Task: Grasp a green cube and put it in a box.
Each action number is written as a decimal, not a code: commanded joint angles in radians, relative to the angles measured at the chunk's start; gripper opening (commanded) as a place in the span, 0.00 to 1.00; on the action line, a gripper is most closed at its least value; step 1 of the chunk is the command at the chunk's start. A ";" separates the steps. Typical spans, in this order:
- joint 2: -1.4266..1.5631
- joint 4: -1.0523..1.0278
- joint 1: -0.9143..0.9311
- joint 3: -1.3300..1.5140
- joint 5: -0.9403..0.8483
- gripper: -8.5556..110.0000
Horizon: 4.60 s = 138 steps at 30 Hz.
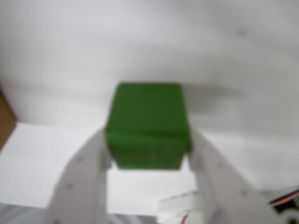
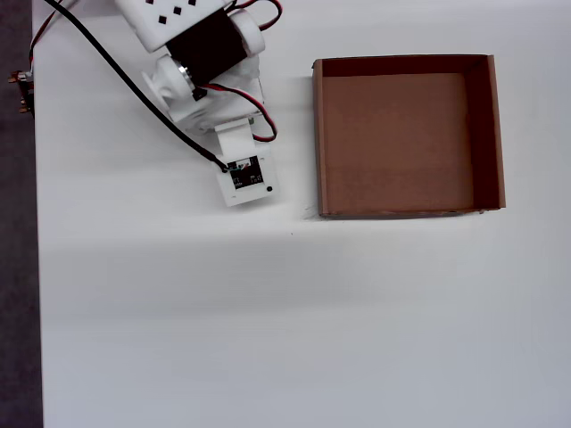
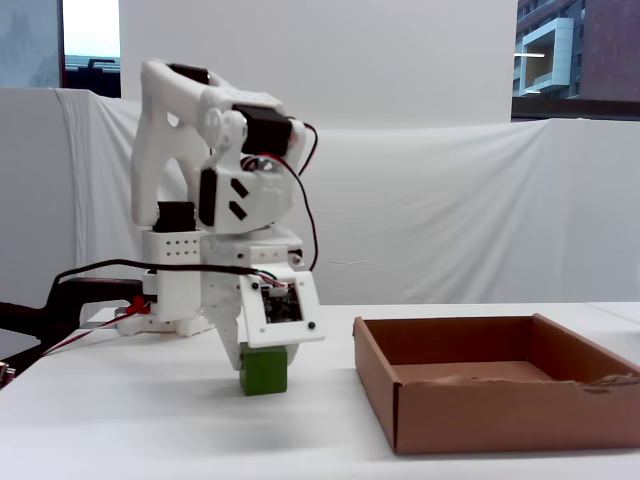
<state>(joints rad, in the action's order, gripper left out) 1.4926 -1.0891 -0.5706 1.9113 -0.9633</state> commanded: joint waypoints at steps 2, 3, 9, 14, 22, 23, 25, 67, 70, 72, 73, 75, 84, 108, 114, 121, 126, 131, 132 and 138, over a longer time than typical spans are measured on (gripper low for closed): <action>0.011 0.005 -0.003 -0.006 0.002 0.18; 0.011 0.005 -0.003 -0.006 0.002 0.18; 0.029 -0.025 -0.003 -0.031 0.003 0.18; 0.064 -0.051 -0.005 -0.051 0.005 0.18; 0.124 -0.072 -0.018 -0.044 0.005 0.18; 0.133 -0.075 -0.021 -0.041 0.005 0.18; 0.155 -0.083 -0.031 -0.040 0.008 0.18; -0.077 -0.262 -0.285 -0.652 0.104 0.19; -0.140 -0.321 -0.290 -0.744 0.104 0.19; -0.190 -0.377 -0.305 -0.821 0.110 0.19; -0.212 -0.394 -0.314 -0.845 0.117 0.19; -0.244 -0.420 -0.333 -0.882 0.124 0.19; -0.321 -0.449 -0.368 -0.946 0.135 0.19; -0.546 -0.469 -0.362 -1.108 0.135 0.19; -0.584 -0.469 -0.365 -1.124 0.135 0.19; -0.614 -0.469 -0.374 -1.141 0.135 0.19; -0.632 -0.469 -0.383 -1.146 0.135 0.19; -0.644 -0.469 -0.390 -1.147 0.135 0.20; -0.644 -0.469 -0.390 -1.147 0.135 0.21; -0.646 -0.469 -0.387 -1.154 0.135 0.25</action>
<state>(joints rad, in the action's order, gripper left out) 0.8314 -1.5478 -0.9526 0.8069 -0.8299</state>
